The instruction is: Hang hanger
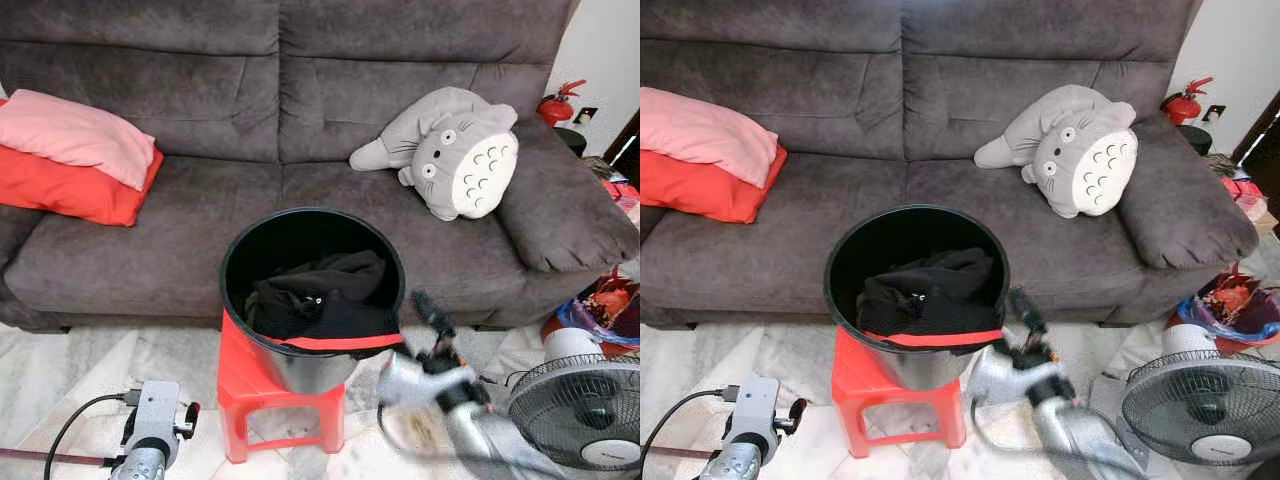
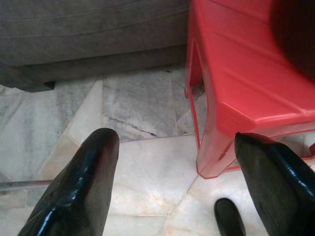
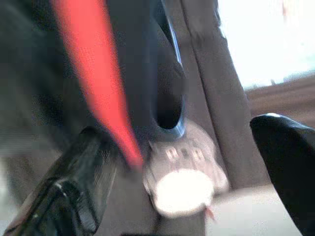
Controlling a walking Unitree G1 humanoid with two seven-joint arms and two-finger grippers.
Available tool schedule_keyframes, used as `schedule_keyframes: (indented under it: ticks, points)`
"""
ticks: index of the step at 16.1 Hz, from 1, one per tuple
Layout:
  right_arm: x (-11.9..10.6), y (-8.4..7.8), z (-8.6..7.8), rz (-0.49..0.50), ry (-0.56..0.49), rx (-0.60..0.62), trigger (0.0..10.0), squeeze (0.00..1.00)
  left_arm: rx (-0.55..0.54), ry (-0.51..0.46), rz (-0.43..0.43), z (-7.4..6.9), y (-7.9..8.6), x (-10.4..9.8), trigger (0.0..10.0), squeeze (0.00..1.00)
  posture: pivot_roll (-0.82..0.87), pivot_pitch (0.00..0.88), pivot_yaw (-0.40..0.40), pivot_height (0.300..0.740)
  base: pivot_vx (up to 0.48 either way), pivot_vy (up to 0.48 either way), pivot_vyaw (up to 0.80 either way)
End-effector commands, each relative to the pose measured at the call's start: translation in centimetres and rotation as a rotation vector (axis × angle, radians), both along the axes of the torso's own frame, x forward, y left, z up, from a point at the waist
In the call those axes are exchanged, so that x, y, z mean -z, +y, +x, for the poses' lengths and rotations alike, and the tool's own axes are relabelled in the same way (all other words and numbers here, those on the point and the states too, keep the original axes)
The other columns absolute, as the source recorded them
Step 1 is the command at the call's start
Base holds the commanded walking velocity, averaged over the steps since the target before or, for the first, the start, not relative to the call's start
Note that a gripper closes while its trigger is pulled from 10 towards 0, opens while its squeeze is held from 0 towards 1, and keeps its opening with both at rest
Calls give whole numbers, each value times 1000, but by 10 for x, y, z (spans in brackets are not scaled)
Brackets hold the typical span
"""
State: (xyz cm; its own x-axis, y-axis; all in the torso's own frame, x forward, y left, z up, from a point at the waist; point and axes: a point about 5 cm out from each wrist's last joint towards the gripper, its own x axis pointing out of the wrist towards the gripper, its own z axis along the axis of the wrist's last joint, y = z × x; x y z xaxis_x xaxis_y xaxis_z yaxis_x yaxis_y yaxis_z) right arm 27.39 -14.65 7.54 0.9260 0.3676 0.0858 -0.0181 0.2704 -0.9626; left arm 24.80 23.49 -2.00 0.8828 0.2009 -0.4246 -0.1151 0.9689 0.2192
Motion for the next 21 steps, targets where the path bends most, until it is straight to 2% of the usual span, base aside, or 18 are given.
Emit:
schedule_keyframes:
  ticks: [1,6,9,15,18,21]
  points:
    - [1,5,-13,-10,18,-81,10000,0,-5,23,-9,-3,0,4,10000,0,-72,177,-4,740,0,0,0]
    - [7,-13,-33,-48,44,-58,10000,0,4,20,-14,-1,-3,3,10000,0,-86,176,1,740,0,0,0]
    - [-6,-17,-22,-59,-5,-24,10000,0,8,17,-16,1,-5,2,10000,0,-89,168,1,740,0,0,0]
    - [-5,-11,-16,-71,37,-56,10000,0,0,21,-15,-2,-2,3,10000,0,-84,163,-2,740,0,0,0]
    - [3,-6,-17,-68,94,-72,10000,0,2,22,-13,-2,-2,3,10000,0,-83,166,1,740,0,0,0]
    - [-5,-4,-8,-81,56,-96,10000,0,4,21,-15,-1,-3,3,10000,0,-82,168,2,740,0,0,0]
